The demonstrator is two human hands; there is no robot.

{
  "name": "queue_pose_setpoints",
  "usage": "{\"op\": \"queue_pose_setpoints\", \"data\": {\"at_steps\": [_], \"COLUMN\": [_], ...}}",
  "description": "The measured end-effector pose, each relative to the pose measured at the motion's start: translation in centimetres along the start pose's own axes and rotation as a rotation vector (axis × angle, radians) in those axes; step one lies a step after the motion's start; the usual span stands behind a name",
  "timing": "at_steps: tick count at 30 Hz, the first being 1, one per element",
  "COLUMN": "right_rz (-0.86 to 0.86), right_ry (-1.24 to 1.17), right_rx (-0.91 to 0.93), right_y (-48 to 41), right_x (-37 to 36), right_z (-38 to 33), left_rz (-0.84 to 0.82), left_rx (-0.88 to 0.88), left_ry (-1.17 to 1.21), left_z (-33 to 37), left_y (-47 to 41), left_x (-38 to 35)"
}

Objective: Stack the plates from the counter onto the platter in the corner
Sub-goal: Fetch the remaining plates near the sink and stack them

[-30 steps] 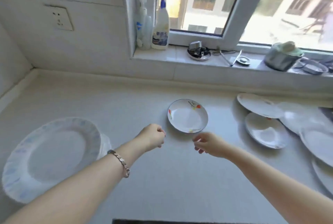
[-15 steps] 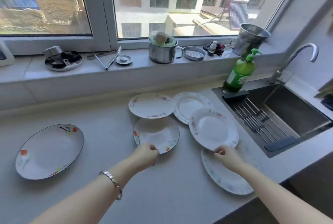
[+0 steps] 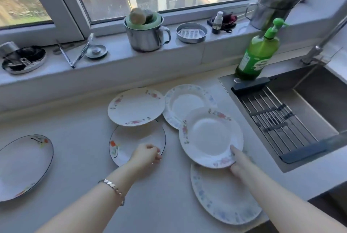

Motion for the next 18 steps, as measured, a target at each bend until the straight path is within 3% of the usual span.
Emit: {"op": "queue_pose_setpoints", "data": {"at_steps": [4,9,18], "right_rz": [0.048,0.048,-0.17], "right_ry": [-0.049,-0.022,-0.13], "right_rx": [0.065,0.164,0.175], "right_y": [5.3,6.9,6.3], "right_x": [-1.6,-1.8,-4.0], "right_z": [-2.5,-5.5,-8.2], "left_rz": [0.092,0.258,0.328], "left_rx": [0.084,0.205,0.235], "left_ry": [0.203,0.794,1.177], "left_z": [1.9,4.0,4.0], "left_y": [-1.7,-5.1,-10.4], "left_x": [0.0,0.7,3.6]}}
Point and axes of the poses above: each hand's wrist, its own y-axis away from the middle knuckle, its own x-axis out of the back of the hand, z = x × y, the point moved 2 cm from there along -y, towards the middle knuckle, and after that the axes turned 5 degrees about y, right-handed, at the moved point
